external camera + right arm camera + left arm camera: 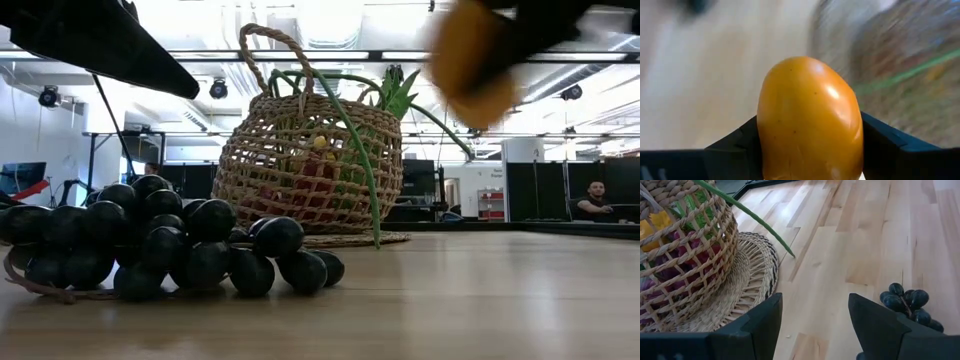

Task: Build produce basket
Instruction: Put the yellow mango into the brown basket

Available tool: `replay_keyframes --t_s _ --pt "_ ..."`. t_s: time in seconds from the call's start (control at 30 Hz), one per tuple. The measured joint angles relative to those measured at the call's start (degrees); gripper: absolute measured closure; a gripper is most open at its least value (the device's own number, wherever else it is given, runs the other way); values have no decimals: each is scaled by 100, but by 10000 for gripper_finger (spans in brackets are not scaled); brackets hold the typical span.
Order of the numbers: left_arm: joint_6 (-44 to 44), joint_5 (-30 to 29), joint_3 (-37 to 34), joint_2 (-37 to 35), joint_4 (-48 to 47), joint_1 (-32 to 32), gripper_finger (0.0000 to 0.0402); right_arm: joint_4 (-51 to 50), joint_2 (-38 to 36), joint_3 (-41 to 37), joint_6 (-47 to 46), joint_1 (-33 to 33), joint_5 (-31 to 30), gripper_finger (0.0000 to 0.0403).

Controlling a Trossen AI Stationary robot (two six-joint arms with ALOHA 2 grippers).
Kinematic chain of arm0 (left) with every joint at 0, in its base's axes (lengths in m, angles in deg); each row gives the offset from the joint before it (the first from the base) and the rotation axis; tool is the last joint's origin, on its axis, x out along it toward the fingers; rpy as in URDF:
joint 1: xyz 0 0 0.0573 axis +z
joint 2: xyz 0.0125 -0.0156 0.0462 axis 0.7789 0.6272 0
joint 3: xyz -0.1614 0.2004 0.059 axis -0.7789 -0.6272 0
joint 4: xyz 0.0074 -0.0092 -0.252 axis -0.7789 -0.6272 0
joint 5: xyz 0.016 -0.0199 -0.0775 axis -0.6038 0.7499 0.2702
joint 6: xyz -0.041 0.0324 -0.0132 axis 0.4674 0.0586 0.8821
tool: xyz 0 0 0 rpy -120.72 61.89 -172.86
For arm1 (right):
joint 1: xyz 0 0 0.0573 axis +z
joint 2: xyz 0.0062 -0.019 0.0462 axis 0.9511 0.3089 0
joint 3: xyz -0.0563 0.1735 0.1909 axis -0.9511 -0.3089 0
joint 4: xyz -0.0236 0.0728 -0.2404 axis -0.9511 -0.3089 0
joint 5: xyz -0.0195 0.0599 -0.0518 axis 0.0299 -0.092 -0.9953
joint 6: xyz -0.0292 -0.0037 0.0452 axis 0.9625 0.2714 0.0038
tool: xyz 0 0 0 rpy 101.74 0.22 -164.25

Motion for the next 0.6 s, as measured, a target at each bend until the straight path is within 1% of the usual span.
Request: replay_keyframes --t_s 0.03,0.17,0.27,0.33,0.4,0.5,0.6 --pt "-2 0 0 0 2 0 190 383 -152 1 440 -254 -77 186" --pt "-1 51 0 0 8 0 190 2029 -650 -98 2057 -1401 -36 186" --pt "-4 103 0 0 50 0 190 3163 -887 -100 2599 -2348 343 186" --pt "-4 111 0 0 85 0 190 3825 -978 -100 2578 -2972 756 186" --pt "-4 111 0 0 97 0 190 4320 -993 -100 2256 -3609 1156 186" --pt "-4 111 0 0 101 0 190 4752 -887 -100 1440 -4463 1603 186" --pt "-4 111 0 0 116 0 190 4830 -665 -100 640 -5135 2017 186"
